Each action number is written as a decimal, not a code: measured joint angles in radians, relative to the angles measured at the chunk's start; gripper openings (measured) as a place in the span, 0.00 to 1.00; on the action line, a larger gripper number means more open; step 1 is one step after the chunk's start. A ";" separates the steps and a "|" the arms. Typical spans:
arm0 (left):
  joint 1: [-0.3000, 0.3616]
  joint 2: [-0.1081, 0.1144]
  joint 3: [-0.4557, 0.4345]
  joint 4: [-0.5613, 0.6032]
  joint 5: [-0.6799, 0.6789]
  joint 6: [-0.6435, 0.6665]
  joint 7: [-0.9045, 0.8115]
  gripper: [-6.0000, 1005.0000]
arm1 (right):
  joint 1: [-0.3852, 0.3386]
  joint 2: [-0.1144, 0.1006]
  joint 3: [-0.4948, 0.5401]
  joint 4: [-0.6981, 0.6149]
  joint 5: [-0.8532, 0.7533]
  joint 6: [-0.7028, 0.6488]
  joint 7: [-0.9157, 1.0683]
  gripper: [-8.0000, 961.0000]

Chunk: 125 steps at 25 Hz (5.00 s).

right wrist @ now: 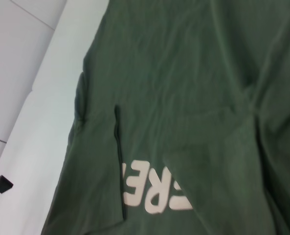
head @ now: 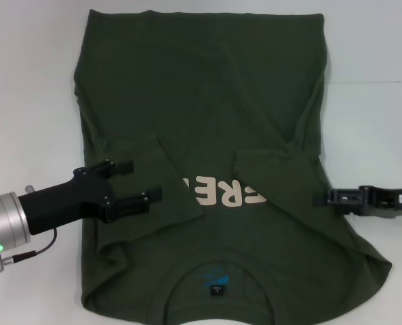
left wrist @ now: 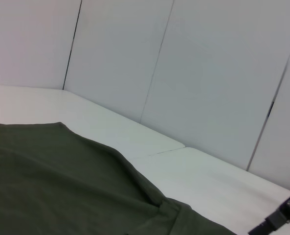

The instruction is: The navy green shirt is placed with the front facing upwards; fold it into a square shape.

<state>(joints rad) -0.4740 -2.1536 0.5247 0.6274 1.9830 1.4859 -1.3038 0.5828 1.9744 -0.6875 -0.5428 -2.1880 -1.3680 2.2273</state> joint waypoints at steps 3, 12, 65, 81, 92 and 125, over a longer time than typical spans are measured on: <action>0.000 0.000 0.000 0.000 0.000 -0.001 0.000 0.93 | -0.021 -0.004 0.001 0.000 0.002 -0.009 0.002 0.96; -0.004 -0.001 0.005 -0.002 0.000 -0.001 0.000 0.93 | -0.044 0.004 0.003 0.000 0.002 -0.011 0.002 0.96; 0.026 -0.003 0.000 0.022 0.000 -0.001 0.002 0.93 | 0.060 0.088 -0.079 0.002 0.005 -0.088 -0.036 0.96; 0.024 -0.004 0.000 0.022 0.000 -0.001 0.002 0.93 | 0.081 0.102 -0.023 -0.012 0.006 0.134 -0.071 0.96; 0.020 -0.003 0.000 0.023 -0.001 -0.005 0.002 0.93 | 0.142 0.116 -0.109 0.059 0.008 0.291 -0.077 0.96; 0.104 -0.002 -0.063 0.085 0.011 0.085 -0.077 0.91 | 0.007 0.109 -0.126 0.005 0.286 0.024 -0.386 0.96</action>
<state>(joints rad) -0.3695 -2.1561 0.4615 0.7127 1.9937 1.5704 -1.3803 0.5901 2.0829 -0.8134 -0.5377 -1.9017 -1.3441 1.8411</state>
